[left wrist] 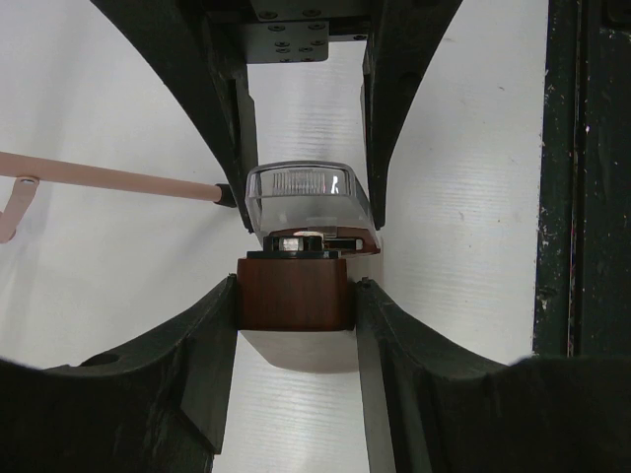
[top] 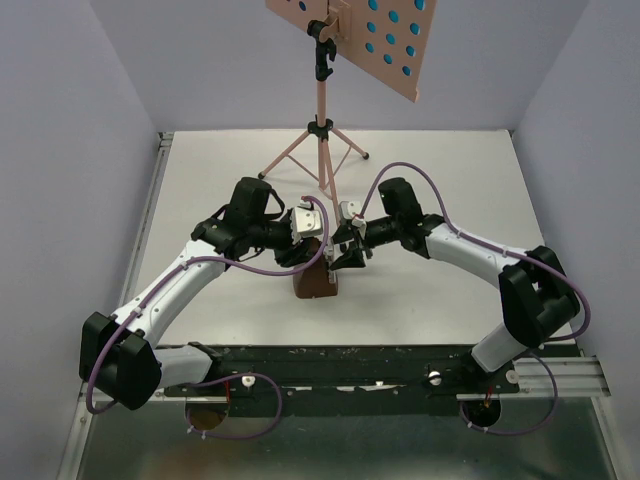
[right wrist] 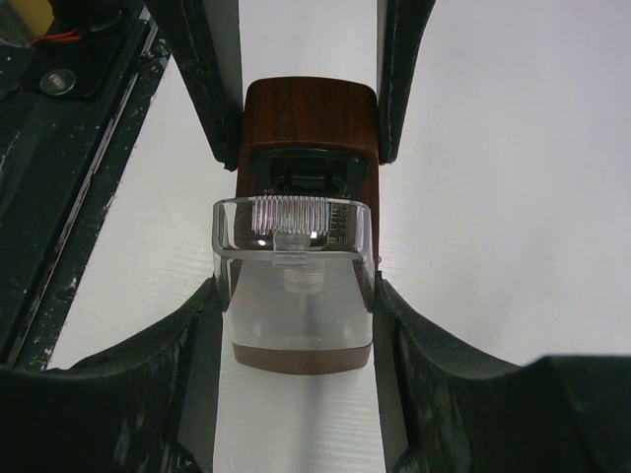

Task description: Pack up the instrument practice props

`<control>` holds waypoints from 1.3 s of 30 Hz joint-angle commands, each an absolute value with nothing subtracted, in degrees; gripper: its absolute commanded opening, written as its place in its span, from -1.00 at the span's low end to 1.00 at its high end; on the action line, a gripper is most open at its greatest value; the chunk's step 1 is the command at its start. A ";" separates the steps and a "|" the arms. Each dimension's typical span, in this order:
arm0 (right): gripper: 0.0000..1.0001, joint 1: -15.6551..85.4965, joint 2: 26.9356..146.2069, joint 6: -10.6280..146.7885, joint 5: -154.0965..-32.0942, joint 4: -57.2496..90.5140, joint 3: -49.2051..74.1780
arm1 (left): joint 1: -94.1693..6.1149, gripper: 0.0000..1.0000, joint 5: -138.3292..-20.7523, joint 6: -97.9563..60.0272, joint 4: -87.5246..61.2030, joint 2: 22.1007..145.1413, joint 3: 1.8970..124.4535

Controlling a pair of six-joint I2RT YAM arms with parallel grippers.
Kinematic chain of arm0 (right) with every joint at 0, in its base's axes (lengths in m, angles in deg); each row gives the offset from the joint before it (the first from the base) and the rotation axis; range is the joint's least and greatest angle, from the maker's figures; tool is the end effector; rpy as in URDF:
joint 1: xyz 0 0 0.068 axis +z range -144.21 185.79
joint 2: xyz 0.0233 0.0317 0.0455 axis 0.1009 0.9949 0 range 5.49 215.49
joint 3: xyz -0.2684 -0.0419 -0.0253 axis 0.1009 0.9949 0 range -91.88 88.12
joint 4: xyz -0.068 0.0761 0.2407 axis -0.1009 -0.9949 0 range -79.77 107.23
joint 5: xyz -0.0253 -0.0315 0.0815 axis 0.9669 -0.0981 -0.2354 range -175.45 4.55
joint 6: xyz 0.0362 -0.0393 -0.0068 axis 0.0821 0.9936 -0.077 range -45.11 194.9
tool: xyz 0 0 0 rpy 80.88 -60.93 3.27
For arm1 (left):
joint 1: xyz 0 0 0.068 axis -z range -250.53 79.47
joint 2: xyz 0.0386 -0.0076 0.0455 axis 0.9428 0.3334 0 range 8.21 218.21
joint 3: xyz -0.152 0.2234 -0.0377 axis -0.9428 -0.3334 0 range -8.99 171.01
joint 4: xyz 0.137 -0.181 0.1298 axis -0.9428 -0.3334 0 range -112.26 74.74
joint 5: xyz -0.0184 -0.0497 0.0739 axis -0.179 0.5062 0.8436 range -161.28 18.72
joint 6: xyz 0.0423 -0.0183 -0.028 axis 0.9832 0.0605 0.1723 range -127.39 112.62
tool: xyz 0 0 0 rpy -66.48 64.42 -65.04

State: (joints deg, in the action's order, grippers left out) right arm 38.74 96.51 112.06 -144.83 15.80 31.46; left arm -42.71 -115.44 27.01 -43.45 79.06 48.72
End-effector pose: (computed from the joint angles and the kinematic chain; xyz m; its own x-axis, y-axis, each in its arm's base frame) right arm 0.2649 0.2082 0.2350 0.1302 -0.2824 -0.9504 -0.9841 -0.1539 -0.0891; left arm 0.2188 -0.1436 0.2999 -0.0313 0.4747 -0.8796 0.9879 0.1482 0.0448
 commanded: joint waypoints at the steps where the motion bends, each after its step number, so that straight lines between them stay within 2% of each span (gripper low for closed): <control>1: -0.99 39.02 97.86 113.48 -145.05 9.49 29.32 | -42.67 -1.00 -115.31 25.75 -43.92 80.02 49.37; 15: -0.99 41.04 98.04 115.41 -137.23 9.67 30.38 | -42.75 -1.00 -115.49 26.28 -44.00 79.49 48.75; 39: -0.99 43.32 102.69 114.62 -131.68 8.27 26.52 | -42.75 -1.00 -118.30 25.84 -41.19 79.76 47.52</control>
